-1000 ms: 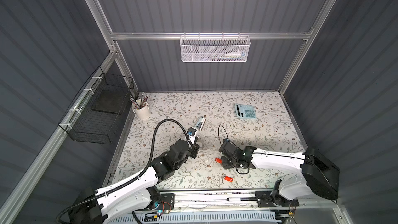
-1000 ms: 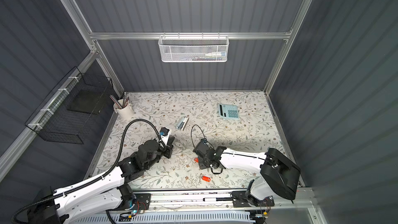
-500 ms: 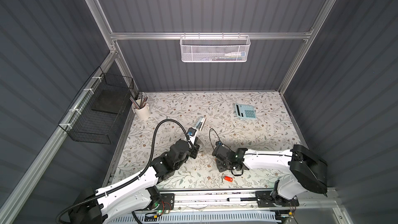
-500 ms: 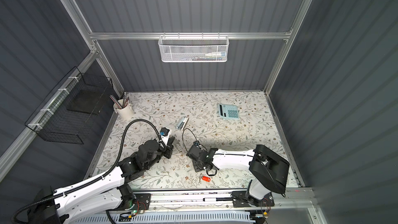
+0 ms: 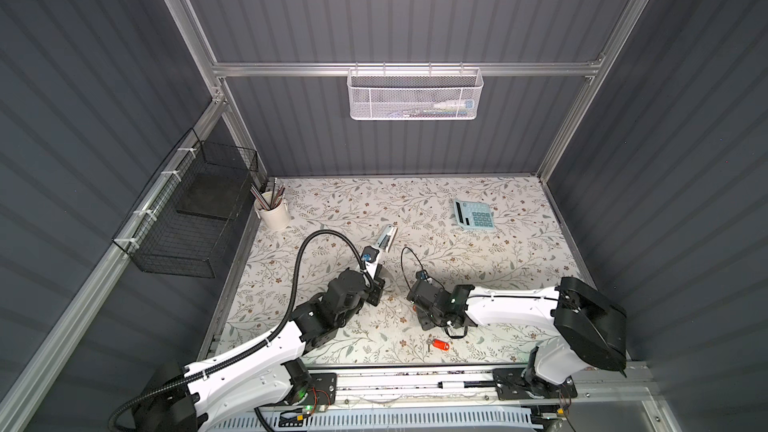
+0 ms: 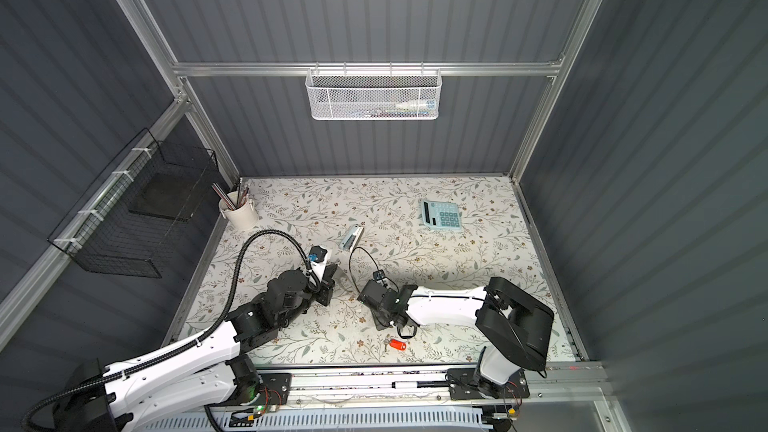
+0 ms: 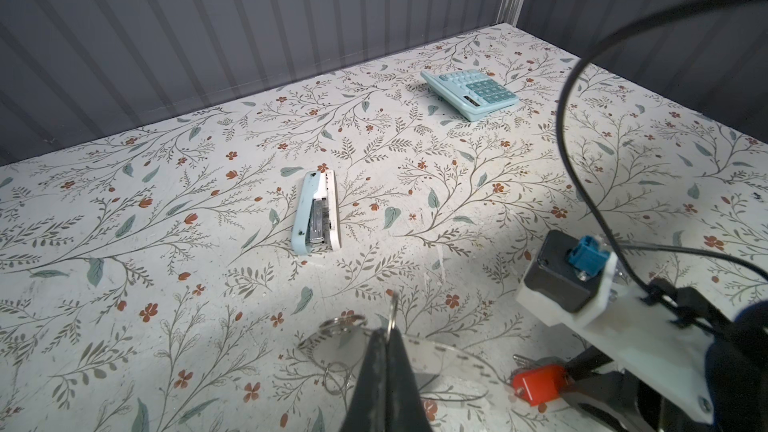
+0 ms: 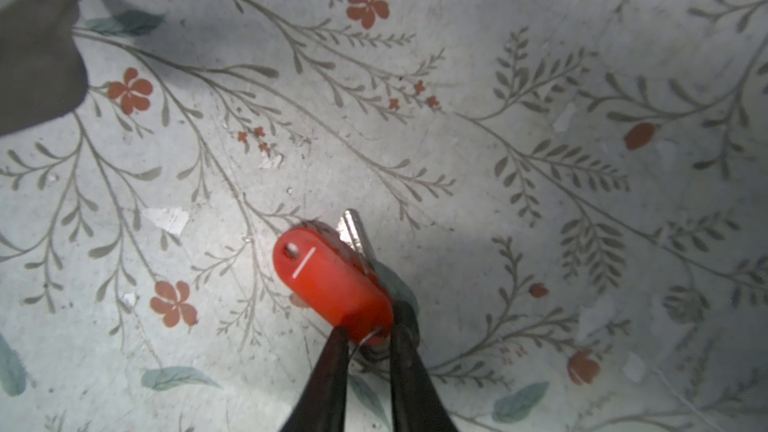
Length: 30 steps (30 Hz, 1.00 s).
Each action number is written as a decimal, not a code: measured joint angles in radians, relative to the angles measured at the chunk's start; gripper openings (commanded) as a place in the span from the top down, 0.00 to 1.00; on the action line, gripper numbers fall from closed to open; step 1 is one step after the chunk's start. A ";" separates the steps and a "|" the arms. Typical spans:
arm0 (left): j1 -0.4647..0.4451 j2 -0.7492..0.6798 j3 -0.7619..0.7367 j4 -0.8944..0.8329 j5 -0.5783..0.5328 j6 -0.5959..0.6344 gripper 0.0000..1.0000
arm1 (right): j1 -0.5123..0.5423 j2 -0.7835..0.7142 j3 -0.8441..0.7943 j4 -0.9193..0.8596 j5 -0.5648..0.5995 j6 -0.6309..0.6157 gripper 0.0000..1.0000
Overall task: Put the keys on the keyring
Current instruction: 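Grasp the red fob's key ring with the right gripper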
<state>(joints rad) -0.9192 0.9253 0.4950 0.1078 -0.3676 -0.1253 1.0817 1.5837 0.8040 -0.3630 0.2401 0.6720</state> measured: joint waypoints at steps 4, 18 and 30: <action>0.000 0.002 0.000 0.001 0.000 0.000 1.00 | 0.000 -0.012 -0.002 0.000 0.012 0.005 0.92; 0.000 0.014 0.000 0.006 0.001 0.000 1.00 | -0.038 -0.115 -0.060 0.019 -0.001 0.007 1.00; 0.000 0.048 0.002 0.047 0.021 0.000 1.00 | -0.325 -0.249 -0.201 0.093 -0.338 -0.030 1.00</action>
<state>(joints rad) -0.9192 0.9737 0.4973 0.1547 -0.3470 -0.1249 0.7570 1.3350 0.6033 -0.2703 -0.0975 0.6418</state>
